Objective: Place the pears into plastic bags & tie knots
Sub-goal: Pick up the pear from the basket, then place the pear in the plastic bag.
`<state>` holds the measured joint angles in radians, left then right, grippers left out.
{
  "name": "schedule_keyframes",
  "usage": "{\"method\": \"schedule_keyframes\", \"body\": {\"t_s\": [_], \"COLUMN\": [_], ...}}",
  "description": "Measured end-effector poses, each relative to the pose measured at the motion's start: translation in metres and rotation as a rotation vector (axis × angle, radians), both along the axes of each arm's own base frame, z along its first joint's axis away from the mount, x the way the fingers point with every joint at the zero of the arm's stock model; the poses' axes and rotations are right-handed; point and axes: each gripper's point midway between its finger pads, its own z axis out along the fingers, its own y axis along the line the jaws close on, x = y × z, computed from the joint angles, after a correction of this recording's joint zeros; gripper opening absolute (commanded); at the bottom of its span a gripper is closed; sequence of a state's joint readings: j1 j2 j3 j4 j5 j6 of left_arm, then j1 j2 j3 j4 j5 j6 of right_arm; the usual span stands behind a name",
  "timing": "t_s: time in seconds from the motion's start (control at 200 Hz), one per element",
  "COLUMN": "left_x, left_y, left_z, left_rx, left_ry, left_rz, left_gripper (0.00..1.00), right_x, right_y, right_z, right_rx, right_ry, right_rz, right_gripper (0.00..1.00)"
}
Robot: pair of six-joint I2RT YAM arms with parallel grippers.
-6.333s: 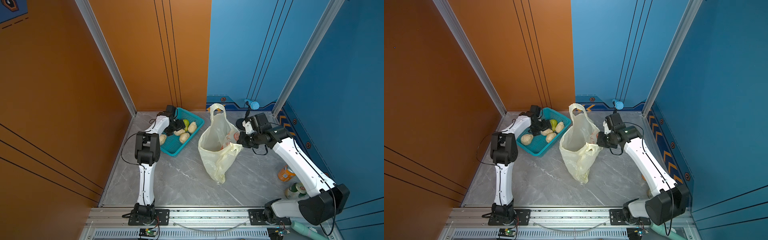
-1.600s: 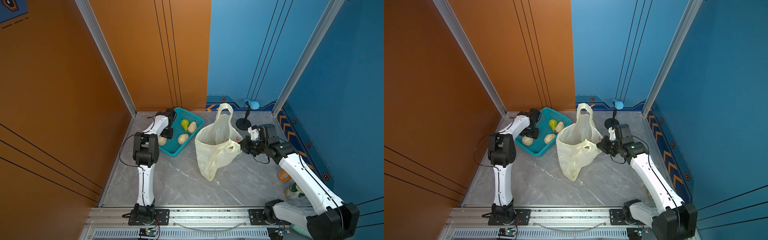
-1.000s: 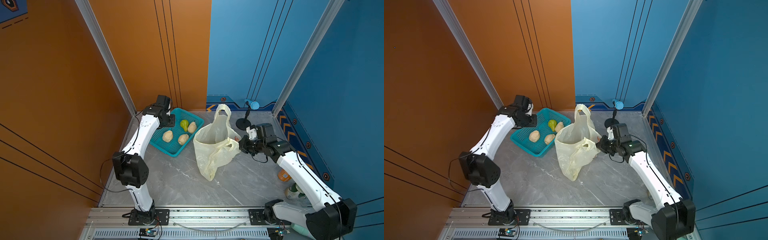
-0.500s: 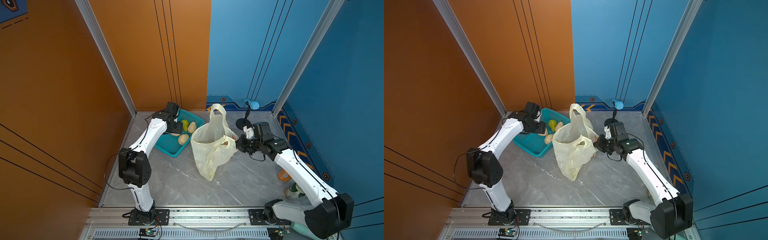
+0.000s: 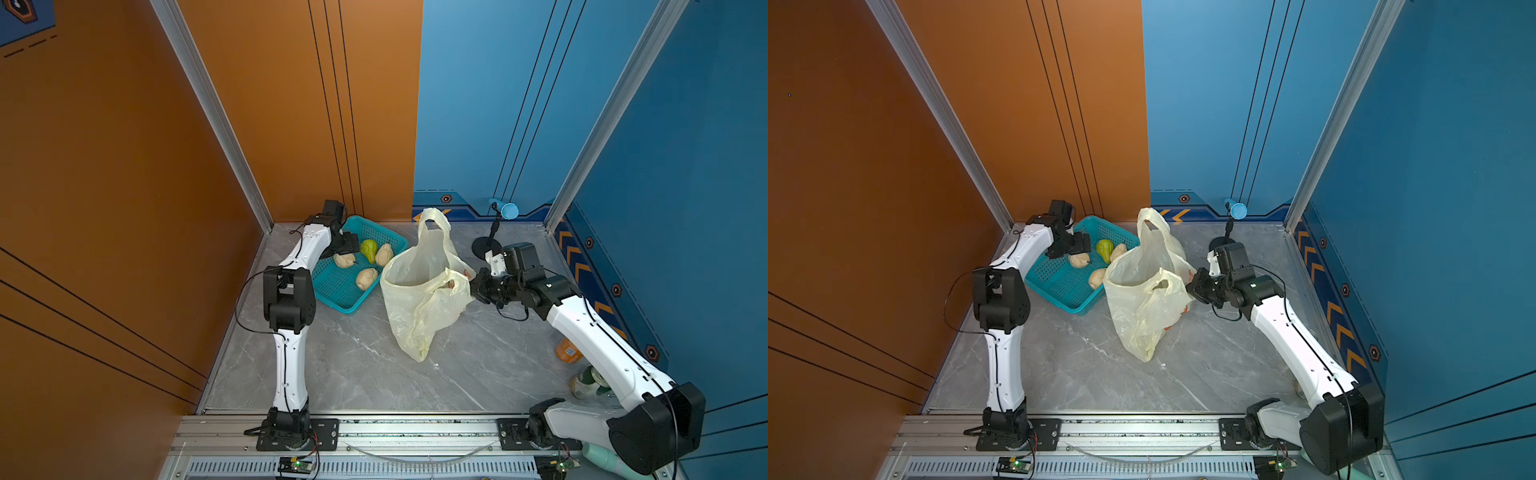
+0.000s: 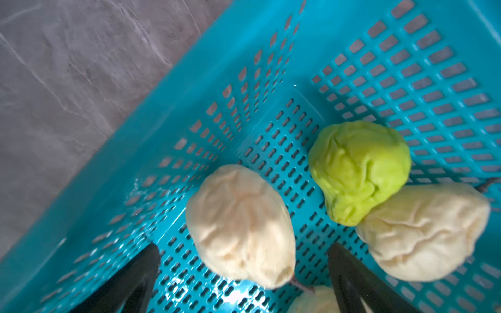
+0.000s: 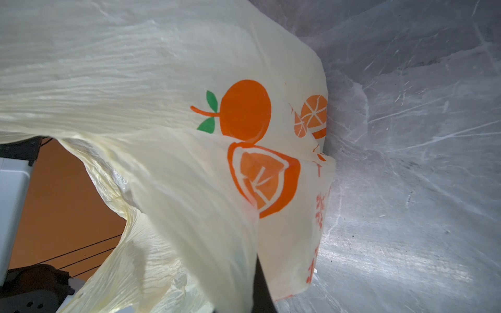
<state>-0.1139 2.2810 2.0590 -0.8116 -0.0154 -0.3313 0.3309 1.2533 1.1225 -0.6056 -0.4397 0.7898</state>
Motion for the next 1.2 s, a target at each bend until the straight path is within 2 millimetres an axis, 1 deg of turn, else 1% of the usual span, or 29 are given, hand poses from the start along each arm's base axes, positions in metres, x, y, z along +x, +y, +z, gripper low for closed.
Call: {"method": "schedule_keyframes", "body": {"t_s": [0.06, 0.1, 0.195, 0.205, 0.22, 0.305, 0.355, 0.451, 0.521, 0.576, 0.646, 0.721, 0.736, 0.791, 0.806, 0.826, 0.861, 0.881, 0.896, 0.941, 1.001, 1.046, 1.136, 1.201], "left_x": [0.003, 0.003, 0.001, 0.001, 0.001, 0.003, 0.002, 0.0, -0.007, -0.015, -0.026, -0.04, -0.044, -0.058, -0.064, -0.069, -0.084, -0.091, -0.1, -0.12, -0.147, -0.165, -0.195, -0.209], "left_y": [0.0, 0.0, 0.0, 0.0, 0.0, -0.001, -0.002, -0.007, -0.01, -0.015, -0.022, -0.032, -0.036, -0.045, -0.05, -0.053, -0.064, -0.068, -0.074, -0.087, -0.102, -0.115, -0.143, -0.163], "left_z": [-0.013, -0.022, -0.04, -0.041, -0.042, -0.04, -0.039, -0.037, -0.028, -0.013, 0.019, 0.067, 0.081, 0.12, 0.134, 0.145, 0.172, 0.181, 0.192, 0.212, 0.23, 0.236, 0.234, 0.226], "left_rx": [-0.003, -0.007, -0.011, -0.009, -0.007, -0.005, -0.007, 0.002, 0.005, 0.003, -0.02, -0.061, -0.073, -0.105, -0.119, -0.13, -0.157, -0.168, -0.182, -0.212, -0.249, -0.272, -0.312, -0.335], "left_ry": [0.021, 0.038, 0.077, 0.081, 0.083, 0.074, 0.072, 0.071, 0.067, 0.055, 0.012, -0.066, -0.091, -0.163, -0.191, -0.214, -0.266, -0.286, -0.305, -0.345, -0.375, -0.382, -0.363, -0.34], "left_rz": [0.019, 0.029, 0.051, 0.047, 0.049, 0.054, 0.056, 0.044, 0.032, 0.019, 0.0, -0.03, -0.04, -0.07, -0.087, -0.099, -0.137, -0.152, -0.173, -0.22, -0.278, -0.322, -0.402, -0.446], "left_gripper": [1.0, 0.98, 0.88, 0.83, 0.8, 0.67, 0.62, 0.58, 0.57, 0.56, 0.55, 0.55, 0.55, 0.54, 0.54, 0.54, 0.54, 0.54, 0.53, 0.53, 0.53, 0.53, 0.52, 0.51], "right_x": [0.0, 0.0, -0.001, -0.001, -0.001, -0.001, -0.001, 0.0, 0.0, 0.001, 0.001, 0.002, 0.003, 0.005, 0.006, 0.007, 0.008, 0.008, 0.009, 0.009, 0.01, 0.01, 0.011, 0.01], "right_y": [0.001, 0.001, 0.002, 0.002, 0.002, 0.002, 0.002, 0.002, 0.001, 0.0, 0.0, 0.0, 0.0, 0.001, 0.001, 0.002, 0.002, 0.002, 0.002, 0.003, 0.003, 0.003, 0.005, 0.006], "right_z": [0.001, 0.001, 0.001, 0.001, 0.001, 0.001, 0.001, 0.001, 0.0, 0.0, 0.0, -0.001, -0.001, 0.0, 0.0, 0.001, 0.002, 0.002, 0.003, 0.004, 0.005, 0.007, 0.01, 0.01], "right_rx": [0.0, 0.0, 0.001, 0.002, 0.002, 0.001, -0.001, -0.005, -0.009, -0.011, -0.015, -0.018, -0.019, -0.019, -0.02, -0.02, -0.02, -0.02, -0.02, -0.02, -0.018, -0.017, -0.015, -0.015], "right_ry": [-0.002, -0.003, -0.002, -0.001, -0.001, -0.001, -0.002, -0.003, -0.005, -0.006, -0.006, -0.005, -0.005, -0.007, -0.008, -0.009, -0.01, -0.011, -0.013, -0.016, -0.02, -0.024, -0.03, -0.03], "right_rz": [0.002, 0.004, 0.004, 0.004, 0.004, 0.005, 0.004, 0.0, -0.003, -0.005, -0.007, -0.006, -0.006, -0.006, -0.005, -0.004, -0.004, -0.004, -0.004, -0.002, -0.002, -0.001, 0.002, 0.007], "right_gripper": [0.0, 0.0, 0.0, 0.0, 0.0, 0.0, 0.0, 0.0, 0.0, 0.0, 0.0, 0.0, 0.0, 0.0, 0.0, 0.0, 0.0, 0.0, 0.0, 0.0, 0.0, 0.0, 0.0, 0.0]}}
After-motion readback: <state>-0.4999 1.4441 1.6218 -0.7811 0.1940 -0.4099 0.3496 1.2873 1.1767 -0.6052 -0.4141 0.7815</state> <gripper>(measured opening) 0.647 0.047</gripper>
